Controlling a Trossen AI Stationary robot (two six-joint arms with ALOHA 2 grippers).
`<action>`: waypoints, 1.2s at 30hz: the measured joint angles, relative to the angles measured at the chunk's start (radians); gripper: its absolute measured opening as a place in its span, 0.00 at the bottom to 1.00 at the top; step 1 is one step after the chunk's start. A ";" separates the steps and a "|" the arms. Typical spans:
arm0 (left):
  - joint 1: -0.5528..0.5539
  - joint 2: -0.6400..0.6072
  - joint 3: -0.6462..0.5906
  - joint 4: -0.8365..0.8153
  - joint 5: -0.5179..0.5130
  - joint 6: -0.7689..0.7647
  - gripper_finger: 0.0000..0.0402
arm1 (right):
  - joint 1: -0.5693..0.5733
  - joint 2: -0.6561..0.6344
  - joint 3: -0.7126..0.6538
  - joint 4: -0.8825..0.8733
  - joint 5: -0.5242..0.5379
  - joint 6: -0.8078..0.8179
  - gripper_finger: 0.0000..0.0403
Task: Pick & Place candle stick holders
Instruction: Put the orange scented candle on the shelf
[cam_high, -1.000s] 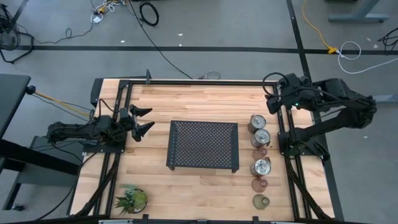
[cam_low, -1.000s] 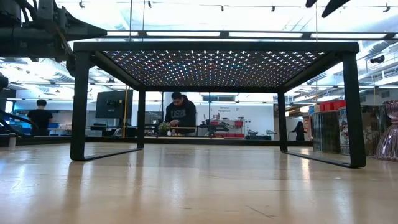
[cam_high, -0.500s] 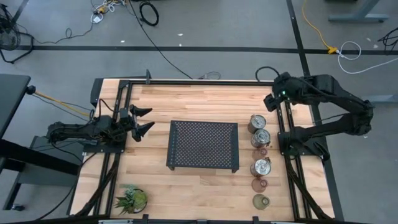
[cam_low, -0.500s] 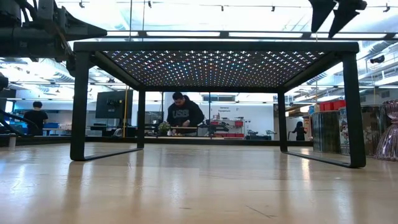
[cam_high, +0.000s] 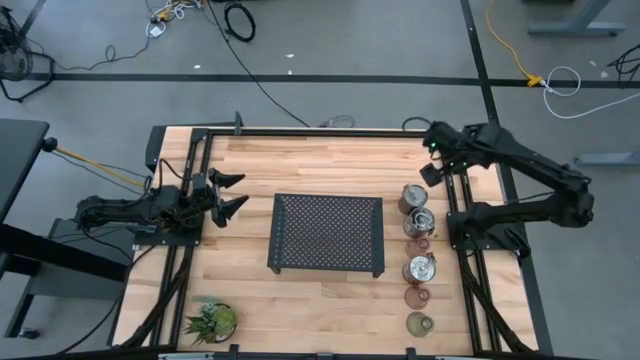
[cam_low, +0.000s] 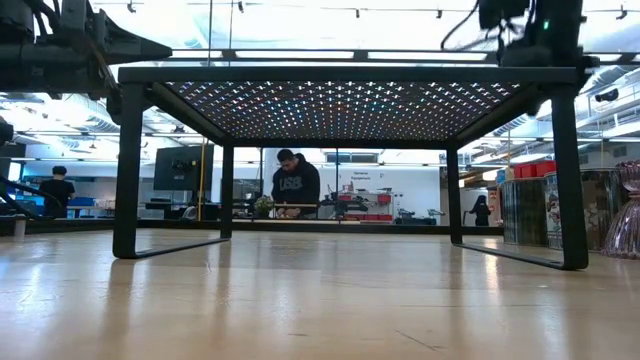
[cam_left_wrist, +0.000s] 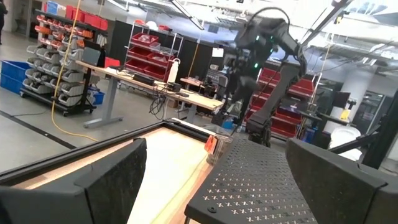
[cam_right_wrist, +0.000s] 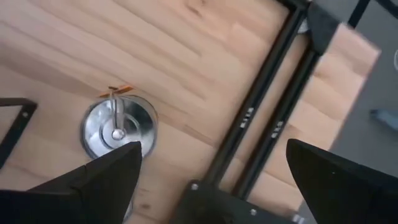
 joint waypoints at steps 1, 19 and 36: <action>0.000 0.000 0.000 0.000 0.000 0.000 0.96 | 0.000 0.000 -0.031 0.028 -0.007 0.026 0.99; 0.000 0.000 0.000 0.001 0.000 -0.054 0.96 | 0.001 0.000 -0.316 0.309 -0.207 0.084 0.99; 0.000 0.000 0.000 0.000 0.000 -0.051 0.96 | 0.002 0.000 -0.320 0.424 -0.271 0.116 0.99</action>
